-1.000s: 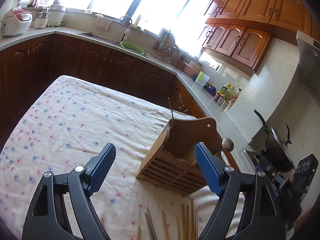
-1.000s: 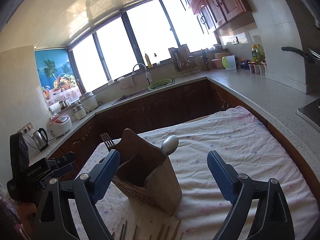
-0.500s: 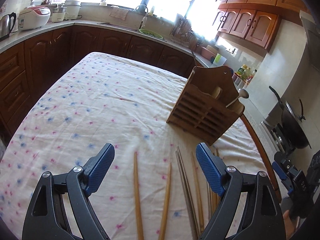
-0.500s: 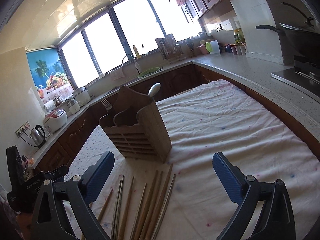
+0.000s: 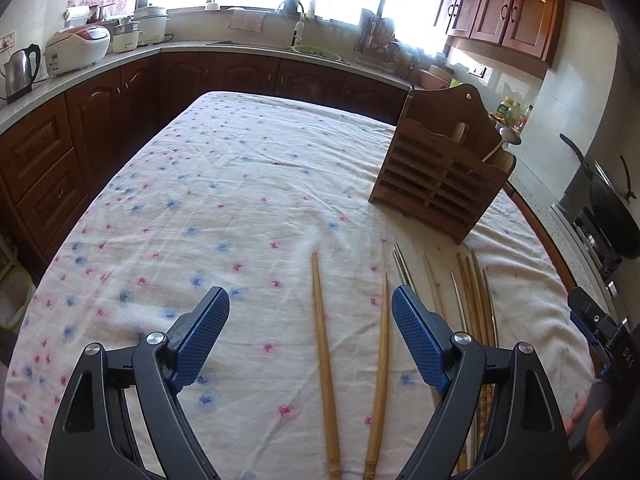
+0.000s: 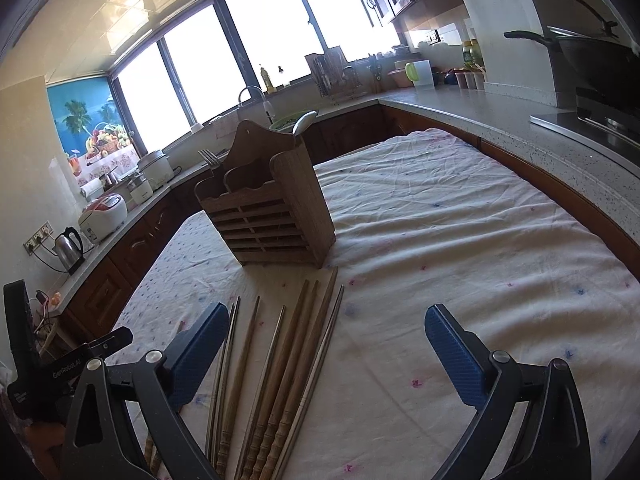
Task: Organize utensils
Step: 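Move both open grippers back over the chopsticks on the cloth, then grasp a wooden chopstick with the right gripper while the left grasps another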
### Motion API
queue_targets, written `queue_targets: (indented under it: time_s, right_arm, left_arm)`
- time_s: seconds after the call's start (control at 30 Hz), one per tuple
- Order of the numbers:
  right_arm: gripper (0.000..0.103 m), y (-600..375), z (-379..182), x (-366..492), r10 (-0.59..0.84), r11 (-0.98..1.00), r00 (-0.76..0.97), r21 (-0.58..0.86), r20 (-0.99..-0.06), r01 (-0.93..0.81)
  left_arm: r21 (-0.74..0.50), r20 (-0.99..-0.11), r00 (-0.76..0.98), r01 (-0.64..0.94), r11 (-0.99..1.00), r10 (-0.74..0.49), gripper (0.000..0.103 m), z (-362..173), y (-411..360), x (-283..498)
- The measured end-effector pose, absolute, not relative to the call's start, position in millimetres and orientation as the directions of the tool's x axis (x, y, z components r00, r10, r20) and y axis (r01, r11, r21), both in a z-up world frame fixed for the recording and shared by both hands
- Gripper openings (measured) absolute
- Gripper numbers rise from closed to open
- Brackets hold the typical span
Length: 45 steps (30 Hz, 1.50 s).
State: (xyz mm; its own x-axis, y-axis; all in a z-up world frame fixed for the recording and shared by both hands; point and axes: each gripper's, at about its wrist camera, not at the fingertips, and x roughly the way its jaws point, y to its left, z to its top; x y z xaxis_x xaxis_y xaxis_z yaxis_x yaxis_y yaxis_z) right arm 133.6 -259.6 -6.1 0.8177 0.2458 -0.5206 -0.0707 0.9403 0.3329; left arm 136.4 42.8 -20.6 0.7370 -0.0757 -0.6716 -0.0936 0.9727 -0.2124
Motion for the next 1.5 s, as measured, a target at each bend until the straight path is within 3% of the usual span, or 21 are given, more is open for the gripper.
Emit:
queue_targets:
  time_s: [0.3,0.43,0.57,0.73,1.07,1.27,1.5]
  right_arm:
    - [0.096,-246,-13,138,0.205,0.960,0.806,0.274,-0.556,-0.055]
    - [0.074,-239,-21,152,0.211,0.964,0.768,0.258,-0.605,-0.062]
    - [0.053,-236,-32,169,0.217,0.965,0.727,0.256,-0.651,-0.059]
    - [0.039,-238,-43,195,0.205,0.967,0.680,0.254,-0.704,-0.028]
    - [0.027,-219,-59,226,0.154,0.985,0.626,0.171,-0.764,-0.034]
    - [0.013,-215,-60,234,0.124,0.991,0.624,0.125,-0.772,-0.043]
    - [0.005,-216,-59,233,0.199,0.978,0.616,0.192,-0.762,-0.078]
  left_arm:
    - [-0.160,-0.726,0.685,-0.096,0.983,-0.051,0.084,-33,36,149]
    - [-0.145,-0.765,0.641,-0.080,0.986,-0.060,0.064,-41,31,160]
    - [-0.145,-0.798,0.598,-0.070,0.987,-0.075,0.057,-47,29,173]
    - [-0.134,-0.820,0.568,-0.064,0.989,-0.074,0.053,-51,26,187]
    - [-0.039,-0.829,0.560,-0.060,0.997,0.001,0.036,-62,13,208]
    - [-0.014,-0.814,0.580,-0.037,0.999,0.010,0.007,-63,10,211]
    - [-0.119,-0.813,0.577,-0.036,0.992,-0.077,0.004,-57,22,203]
